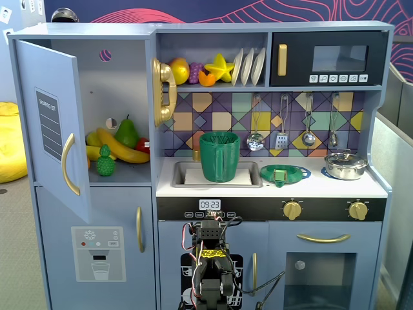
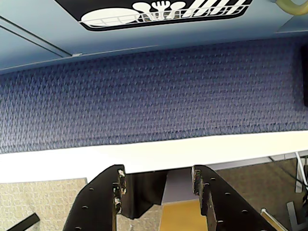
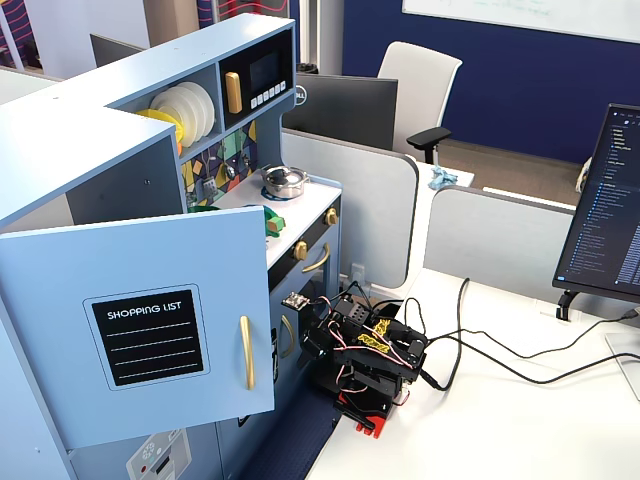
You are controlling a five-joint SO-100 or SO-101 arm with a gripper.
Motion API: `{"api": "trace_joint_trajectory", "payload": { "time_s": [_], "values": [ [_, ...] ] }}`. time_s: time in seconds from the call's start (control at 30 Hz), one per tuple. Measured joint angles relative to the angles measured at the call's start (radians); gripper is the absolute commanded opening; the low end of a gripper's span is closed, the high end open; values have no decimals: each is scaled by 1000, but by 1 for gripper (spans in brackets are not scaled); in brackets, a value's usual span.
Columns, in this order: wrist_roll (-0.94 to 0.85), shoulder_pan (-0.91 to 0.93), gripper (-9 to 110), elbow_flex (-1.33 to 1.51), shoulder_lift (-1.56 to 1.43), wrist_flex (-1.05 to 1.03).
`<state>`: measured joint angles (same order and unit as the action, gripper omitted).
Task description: Pick up the green pineapple from the left cabinet and place it in the green recipient
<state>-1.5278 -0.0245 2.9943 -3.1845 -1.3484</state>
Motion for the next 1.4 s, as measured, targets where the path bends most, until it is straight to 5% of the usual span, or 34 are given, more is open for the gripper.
{"api": "trace_joint_trajectory", "payload": {
  "time_s": [0.47, 0.63, 0.87, 1.03, 1.4],
  "values": [
    [0, 28, 0, 0, 0, 0],
    [23, -91, 0, -6, 34, 54],
    [-84, -396, 8, -264, 301, 597],
    [-117, -568, 28, -503, 491, 965],
    [-219, -663, 29, -696, 732, 1169]
  ]
}}
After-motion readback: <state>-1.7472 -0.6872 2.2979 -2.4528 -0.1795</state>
